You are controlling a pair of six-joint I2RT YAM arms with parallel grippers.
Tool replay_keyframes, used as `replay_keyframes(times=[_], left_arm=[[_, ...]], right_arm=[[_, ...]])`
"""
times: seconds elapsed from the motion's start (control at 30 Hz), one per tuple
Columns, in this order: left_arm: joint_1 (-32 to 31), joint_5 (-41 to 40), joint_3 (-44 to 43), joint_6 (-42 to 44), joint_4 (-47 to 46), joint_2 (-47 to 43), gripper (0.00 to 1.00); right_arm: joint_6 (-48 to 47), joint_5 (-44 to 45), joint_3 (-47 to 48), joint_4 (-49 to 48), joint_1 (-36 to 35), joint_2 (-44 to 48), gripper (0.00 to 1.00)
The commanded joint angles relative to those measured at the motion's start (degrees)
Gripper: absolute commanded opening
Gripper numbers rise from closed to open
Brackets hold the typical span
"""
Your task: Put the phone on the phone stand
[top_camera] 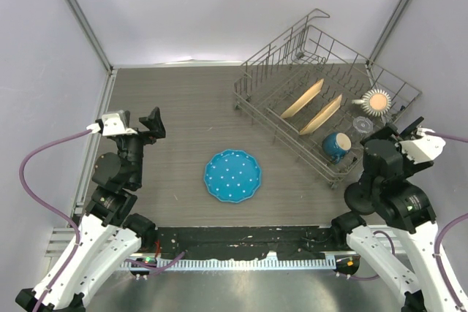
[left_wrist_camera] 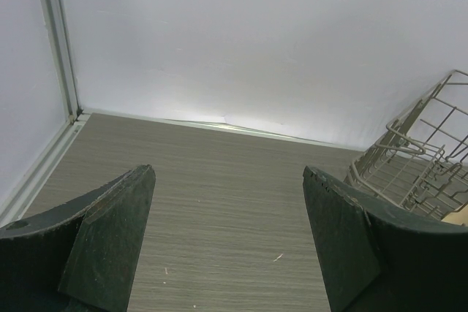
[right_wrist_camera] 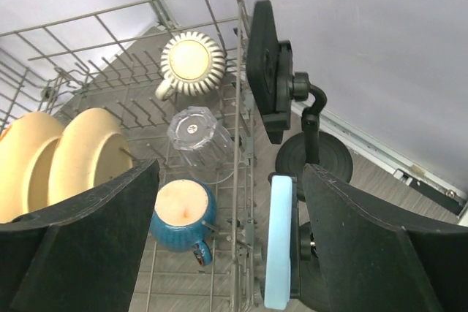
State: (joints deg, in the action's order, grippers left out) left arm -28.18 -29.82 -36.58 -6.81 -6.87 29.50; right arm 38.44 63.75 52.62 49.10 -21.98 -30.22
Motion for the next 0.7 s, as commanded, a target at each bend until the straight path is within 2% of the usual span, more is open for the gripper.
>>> replay_keyframes(times=[0.0,0.17,0.27,0.3,0.37,0.4,0.5,0.53,0.6,0.67], left_arm=[[-0.38,-0.15,-2.18,1.01,-1.39,-0.32,0.86],[-0.38,0.47,-2.36,1.01,-1.30,0.12,0.87],[-0.29,1.61,-2.62,1.01,-1.04,0.82,0.88],[-0.38,2.48,-2.71,1.01,-1.04,0.91,0.88],[-0.29,3.36,-2.88,1.01,-0.86,1.26,0.88],[-0.38,4.59,-2.97,1.01,-0.77,1.61,0.88],[-0.29,6.70,-3.32,1.10,-0.51,2.49,0.89],[-0.29,8.19,-3.50,1.18,-0.42,2.67,0.89],[-0.38,10.30,-3.59,1.62,-0.33,3.11,0.89],[-0.38,11.54,-3.59,1.88,-0.42,3.29,0.89]], right_arm=[[-8.28,-3.80,7.05,-0.76,0.09,-2.12,0.85],[-16.10,-11.00,12.67,-3.57,0.09,-4.31,0.86],[-20.58,-21.44,14.96,-6.63,0.09,-7.04,0.85],[-22.77,-30.52,15.05,-7.78,0.09,-7.57,0.86],[-24.37,-40.40,14.62,-11.28,0.01,-9.50,0.86],[-24.63,-49.16,14.35,-12.44,0.00,-10.12,0.86],[-24.20,-61.86,13.04,-16.84,0.01,-13.01,0.86],[-23.41,-68.60,12.42,-17.80,0.09,-13.72,0.85],[-22.09,-71.73,11.46,-20.44,0.00,-14.95,0.86],[-20.68,-70.96,10.84,-21.76,0.01,-15.22,0.86]])
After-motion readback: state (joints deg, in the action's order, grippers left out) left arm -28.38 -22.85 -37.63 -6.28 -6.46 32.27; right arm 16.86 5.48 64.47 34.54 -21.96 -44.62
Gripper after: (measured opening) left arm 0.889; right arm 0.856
